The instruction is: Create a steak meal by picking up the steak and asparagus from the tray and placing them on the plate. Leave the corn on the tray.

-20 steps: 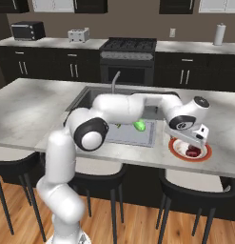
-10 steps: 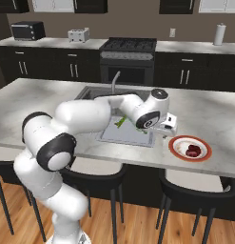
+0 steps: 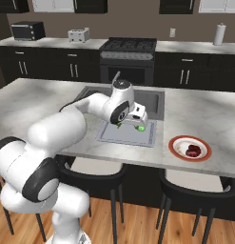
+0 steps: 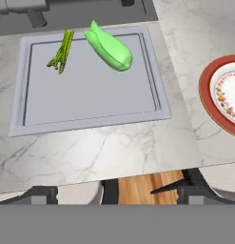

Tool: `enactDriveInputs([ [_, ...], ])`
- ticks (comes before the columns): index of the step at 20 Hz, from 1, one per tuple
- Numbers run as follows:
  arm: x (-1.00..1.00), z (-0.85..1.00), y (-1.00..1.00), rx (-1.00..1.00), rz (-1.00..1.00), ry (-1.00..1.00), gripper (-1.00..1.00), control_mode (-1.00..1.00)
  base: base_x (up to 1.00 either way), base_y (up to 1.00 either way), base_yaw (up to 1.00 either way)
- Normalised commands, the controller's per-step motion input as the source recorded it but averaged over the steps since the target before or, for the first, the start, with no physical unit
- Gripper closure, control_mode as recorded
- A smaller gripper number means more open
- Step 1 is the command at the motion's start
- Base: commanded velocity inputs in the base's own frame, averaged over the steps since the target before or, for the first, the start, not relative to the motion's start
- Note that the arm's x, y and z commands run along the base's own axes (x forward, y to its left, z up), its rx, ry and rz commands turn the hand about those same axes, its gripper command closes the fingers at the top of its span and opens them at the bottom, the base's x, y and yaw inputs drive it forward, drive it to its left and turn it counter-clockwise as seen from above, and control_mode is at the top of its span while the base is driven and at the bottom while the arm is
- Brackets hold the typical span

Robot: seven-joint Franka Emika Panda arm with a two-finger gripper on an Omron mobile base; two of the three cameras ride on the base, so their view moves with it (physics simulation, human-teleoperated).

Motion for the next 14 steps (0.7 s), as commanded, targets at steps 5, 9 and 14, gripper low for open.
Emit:
enactDriveInputs([
  [5, 0.19, -0.06, 0.69, 0.0, 0.0, 0.0, -1.0, -1.0, 0.0, 0.0, 0.0],
  [9, 0.41, -0.22, 0.49, 0.0, 0.0, 0.01, -1.0, -1.0, 0.0, 0.0, 0.0],
  [14, 0.64, -0.16, 0.37, 0.0, 0.0, 0.07, -1.0, -1.0, 0.0, 0.0, 0.0],
])
